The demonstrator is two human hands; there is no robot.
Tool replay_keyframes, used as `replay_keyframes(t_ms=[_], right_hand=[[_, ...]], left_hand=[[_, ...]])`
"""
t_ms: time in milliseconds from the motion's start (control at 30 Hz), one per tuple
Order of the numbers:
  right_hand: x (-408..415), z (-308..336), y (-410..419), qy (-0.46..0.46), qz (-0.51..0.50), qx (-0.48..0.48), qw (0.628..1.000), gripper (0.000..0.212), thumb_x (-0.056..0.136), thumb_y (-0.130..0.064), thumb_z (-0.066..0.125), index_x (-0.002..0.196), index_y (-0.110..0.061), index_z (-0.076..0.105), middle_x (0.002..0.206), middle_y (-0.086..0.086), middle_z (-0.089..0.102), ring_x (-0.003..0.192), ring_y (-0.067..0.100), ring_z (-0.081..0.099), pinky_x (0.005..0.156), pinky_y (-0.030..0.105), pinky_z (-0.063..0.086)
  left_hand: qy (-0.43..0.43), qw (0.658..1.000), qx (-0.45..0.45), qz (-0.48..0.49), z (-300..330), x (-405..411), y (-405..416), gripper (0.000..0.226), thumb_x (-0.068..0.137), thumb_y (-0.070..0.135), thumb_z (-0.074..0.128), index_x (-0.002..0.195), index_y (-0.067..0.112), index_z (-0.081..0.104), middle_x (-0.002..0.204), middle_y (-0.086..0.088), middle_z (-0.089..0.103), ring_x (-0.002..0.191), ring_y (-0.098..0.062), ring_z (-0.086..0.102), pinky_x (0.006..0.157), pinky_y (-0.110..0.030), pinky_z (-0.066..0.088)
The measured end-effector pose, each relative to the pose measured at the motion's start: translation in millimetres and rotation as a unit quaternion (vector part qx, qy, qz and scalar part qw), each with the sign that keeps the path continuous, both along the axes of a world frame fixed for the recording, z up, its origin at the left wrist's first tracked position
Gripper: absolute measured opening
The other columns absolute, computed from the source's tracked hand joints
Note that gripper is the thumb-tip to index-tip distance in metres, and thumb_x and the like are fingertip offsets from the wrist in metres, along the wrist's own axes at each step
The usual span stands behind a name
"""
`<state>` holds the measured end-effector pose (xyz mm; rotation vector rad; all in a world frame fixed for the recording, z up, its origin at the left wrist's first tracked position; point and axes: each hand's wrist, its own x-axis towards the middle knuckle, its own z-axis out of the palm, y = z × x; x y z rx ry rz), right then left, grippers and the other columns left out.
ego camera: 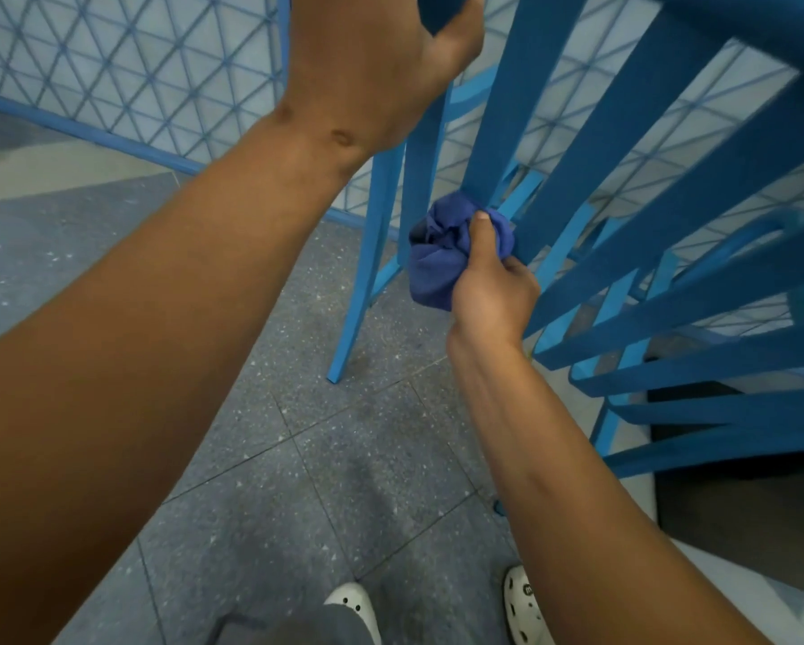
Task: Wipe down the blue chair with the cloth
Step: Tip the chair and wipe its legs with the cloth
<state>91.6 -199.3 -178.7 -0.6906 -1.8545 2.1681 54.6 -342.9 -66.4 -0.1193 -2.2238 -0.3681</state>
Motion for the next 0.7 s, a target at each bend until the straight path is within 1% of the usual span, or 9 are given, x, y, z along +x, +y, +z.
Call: replay_keyframes(t_ms=[100, 233, 300, 400, 467, 533, 600, 633, 700], right_hand=[[-2, -1, -2, 0.017, -0.001, 0.0, 1.0, 0.032, 0.091, -0.035, 0.074, 0.066, -0.017, 0.067, 0.054, -0.011, 0.066, 0.05, -0.002, 0.061, 0.045, 0.015, 0.044], [3, -12, -4, -0.039, -0.01, 0.018, 0.999, 0.034, 0.092, -0.033, 0.074, 0.066, -0.014, 0.063, 0.059, -0.006, 0.061, 0.044, -0.003, 0.055, 0.041, 0.013, 0.04], [1, -9, -3, -0.015, -0.009, 0.016, 1.0, 0.031, 0.092, -0.034, 0.074, 0.068, -0.015, 0.066, 0.057, -0.01, 0.065, 0.046, -0.006, 0.057, 0.043, 0.013, 0.042], [-3, -5, 0, 0.05, -0.001, -0.001, 0.999, 0.025, 0.091, -0.036, 0.075, 0.075, -0.016, 0.073, 0.064, -0.012, 0.073, 0.062, -0.003, 0.068, 0.051, 0.013, 0.048], [-3, -12, 2, 0.022, 0.008, 0.011, 1.0, 0.025, 0.092, -0.035, 0.074, 0.076, -0.016, 0.072, 0.063, -0.012, 0.072, 0.063, -0.001, 0.068, 0.051, 0.013, 0.048], [-1, -23, 5, -0.048, 0.023, 0.046, 0.998, 0.025, 0.093, -0.037, 0.072, 0.08, -0.015, 0.072, 0.068, -0.011, 0.069, 0.069, 0.005, 0.067, 0.048, 0.013, 0.045], [2, -32, 10, -0.071, 0.054, 0.082, 0.993, 0.026, 0.095, -0.037, 0.069, 0.096, -0.012, 0.075, 0.08, -0.009, 0.07, 0.076, 0.007, 0.067, 0.049, 0.011, 0.046], [2, -35, 12, -0.053, 0.067, 0.092, 0.992, 0.026, 0.095, -0.036, 0.069, 0.099, -0.012, 0.075, 0.08, -0.01, 0.071, 0.075, 0.005, 0.067, 0.05, 0.011, 0.046], [5, -36, 14, 0.001, 0.102, 0.1, 0.99, 0.021, 0.095, -0.037, 0.068, 0.091, -0.019, 0.077, 0.076, -0.011, 0.073, 0.072, 0.002, 0.068, 0.057, 0.015, 0.049]], left_hand=[[0.014, 1.0, 0.026, -0.006, -2, 2, 6, 0.053, 0.1, 0.048, 0.031, 0.116, 0.008, 0.063, 0.117, -0.007, 0.065, 0.109, -0.019, 0.056, 0.092, -0.017, 0.025], [0.015, 0.998, 0.054, -0.032, -2, 6, 5, 0.052, 0.101, 0.048, 0.037, 0.116, 0.006, 0.064, 0.117, -0.01, 0.066, 0.11, -0.022, 0.058, 0.093, -0.019, 0.03], [0.025, 0.997, 0.061, -0.03, -1, 9, 4, 0.057, 0.1, 0.053, 0.04, 0.122, 0.005, 0.062, 0.124, -0.01, 0.065, 0.117, -0.024, 0.058, 0.1, -0.023, 0.031], [0.043, 0.997, 0.059, -0.035, 0, 12, 2, 0.06, 0.099, 0.055, 0.043, 0.123, 0.003, 0.062, 0.126, -0.011, 0.064, 0.12, -0.024, 0.059, 0.105, -0.027, 0.032], [0.01, 0.998, 0.047, -0.034, -1, 13, 0, 0.063, 0.099, 0.059, 0.04, 0.127, 0.006, 0.06, 0.13, -0.009, 0.062, 0.123, -0.022, 0.056, 0.106, -0.024, 0.031], [-0.005, 0.998, 0.043, -0.041, -7, 16, -3, 0.062, 0.099, 0.057, 0.043, 0.13, 0.005, 0.059, 0.13, -0.013, 0.061, 0.123, -0.025, 0.056, 0.106, -0.027, 0.034], [0.058, 0.991, 0.088, -0.087, -21, 27, -5, 0.055, 0.097, 0.04, 0.058, 0.131, -0.003, 0.056, 0.13, -0.021, 0.059, 0.123, -0.032, 0.056, 0.106, -0.034, 0.04], [0.06, 0.982, 0.138, -0.118, -33, 34, -4, 0.056, 0.096, 0.031, 0.062, 0.137, -0.005, 0.051, 0.137, -0.022, 0.053, 0.131, -0.032, 0.051, 0.109, -0.036, 0.041], [-0.062, 0.949, 0.256, -0.176, -66, 52, 4, 0.064, 0.097, 0.02, 0.063, 0.153, 0.002, 0.035, 0.157, -0.015, 0.034, 0.148, -0.023, 0.032, 0.117, -0.041, 0.037]])
